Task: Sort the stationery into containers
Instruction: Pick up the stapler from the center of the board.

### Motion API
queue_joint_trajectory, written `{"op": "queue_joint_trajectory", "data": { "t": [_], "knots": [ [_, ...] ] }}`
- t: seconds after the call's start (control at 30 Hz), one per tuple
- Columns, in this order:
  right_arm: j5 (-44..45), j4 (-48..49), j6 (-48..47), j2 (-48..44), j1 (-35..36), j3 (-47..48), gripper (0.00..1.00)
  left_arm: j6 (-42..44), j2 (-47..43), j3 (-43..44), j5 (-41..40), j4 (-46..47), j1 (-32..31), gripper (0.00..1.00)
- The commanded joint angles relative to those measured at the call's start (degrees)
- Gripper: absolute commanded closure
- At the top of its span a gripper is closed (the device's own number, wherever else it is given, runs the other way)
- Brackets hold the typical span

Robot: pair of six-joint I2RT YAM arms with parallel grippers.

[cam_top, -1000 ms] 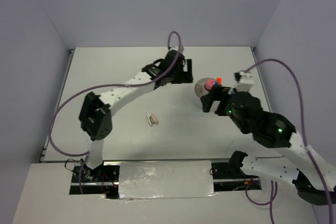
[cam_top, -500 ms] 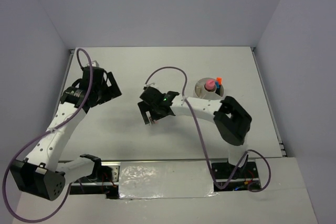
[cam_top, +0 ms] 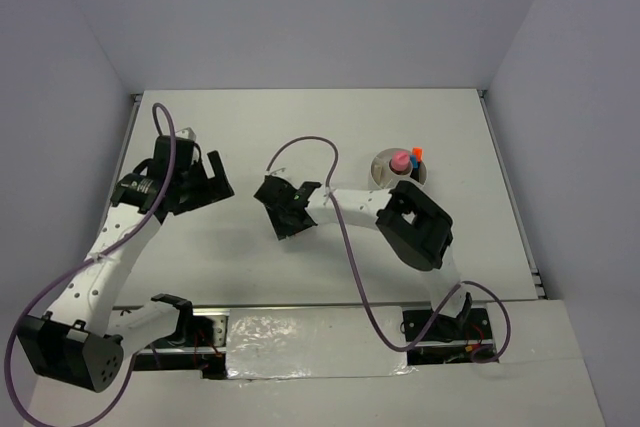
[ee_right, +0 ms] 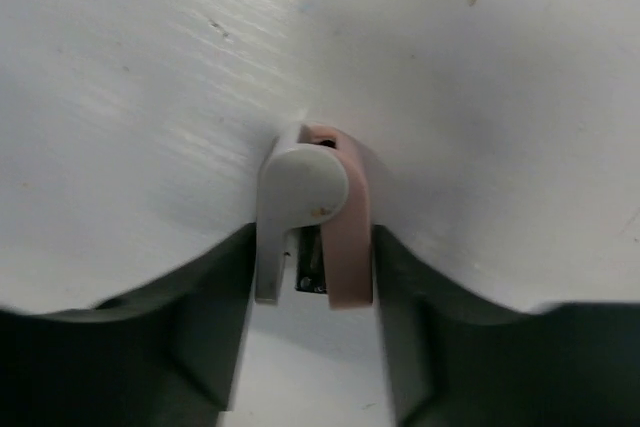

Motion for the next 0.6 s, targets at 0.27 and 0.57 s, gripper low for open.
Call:
{"op": "queue_joint_trajectory", "data": {
  "t": [0.27,0.57],
  "knots": [
    [-7.32,20.91,-2.77,-23.31,0.48,-20.55,0.7,-2.76,7.23,-0.48,25.96,10.33,-1.06,0.01],
    [-9.71,23.92,-8.49,-40.11,-2.16,-25.5,0.77,-11.73,12.5,1.01,39.6,22.65,-7.2,0.01]
  ]
}}
